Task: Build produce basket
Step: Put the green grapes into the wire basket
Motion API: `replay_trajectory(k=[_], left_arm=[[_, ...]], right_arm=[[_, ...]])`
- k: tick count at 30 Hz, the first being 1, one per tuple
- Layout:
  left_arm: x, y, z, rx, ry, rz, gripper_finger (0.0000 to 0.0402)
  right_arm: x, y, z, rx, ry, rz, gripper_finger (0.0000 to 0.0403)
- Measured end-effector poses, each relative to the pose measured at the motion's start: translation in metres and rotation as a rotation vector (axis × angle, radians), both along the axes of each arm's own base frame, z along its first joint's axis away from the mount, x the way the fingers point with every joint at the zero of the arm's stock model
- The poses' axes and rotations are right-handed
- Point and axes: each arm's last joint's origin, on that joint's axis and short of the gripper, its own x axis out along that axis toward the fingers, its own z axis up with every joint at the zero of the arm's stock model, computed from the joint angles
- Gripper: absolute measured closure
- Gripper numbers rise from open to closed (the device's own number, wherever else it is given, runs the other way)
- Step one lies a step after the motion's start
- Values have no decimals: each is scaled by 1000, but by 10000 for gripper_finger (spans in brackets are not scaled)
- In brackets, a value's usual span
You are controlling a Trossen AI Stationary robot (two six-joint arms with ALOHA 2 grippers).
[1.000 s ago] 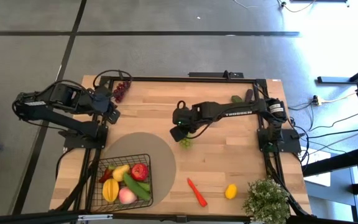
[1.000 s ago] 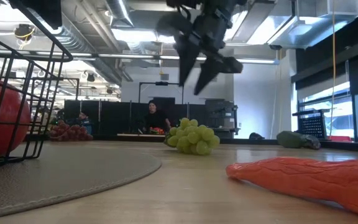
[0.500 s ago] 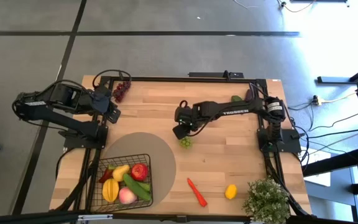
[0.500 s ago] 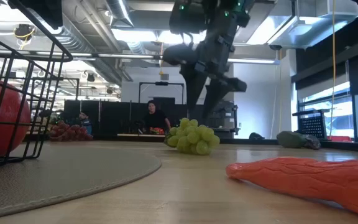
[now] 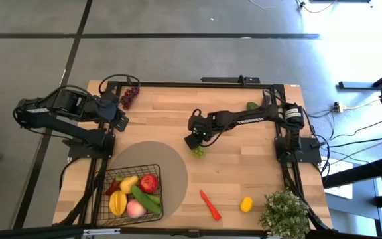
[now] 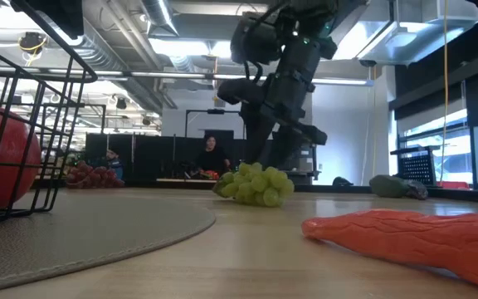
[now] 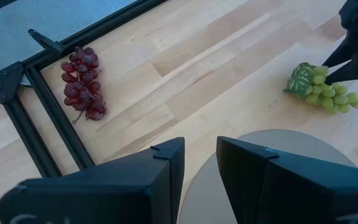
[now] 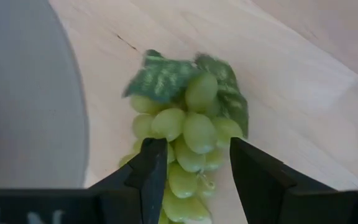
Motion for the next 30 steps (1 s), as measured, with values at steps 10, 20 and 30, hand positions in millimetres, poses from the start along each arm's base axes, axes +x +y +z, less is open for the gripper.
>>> replay_trajectory(k=[10,20,30], left_arm=[[0,0,0,2,1,-3,318],[0,0,0,2,2,-3,318],[0,0,0,2,2,-3,318]], right_arm=[[-7,-1,-12,-37,33,-44,241],[-7,-4,-12,-65,36,-61,283],[-7,-4,-12,-65,34,-59,285]])
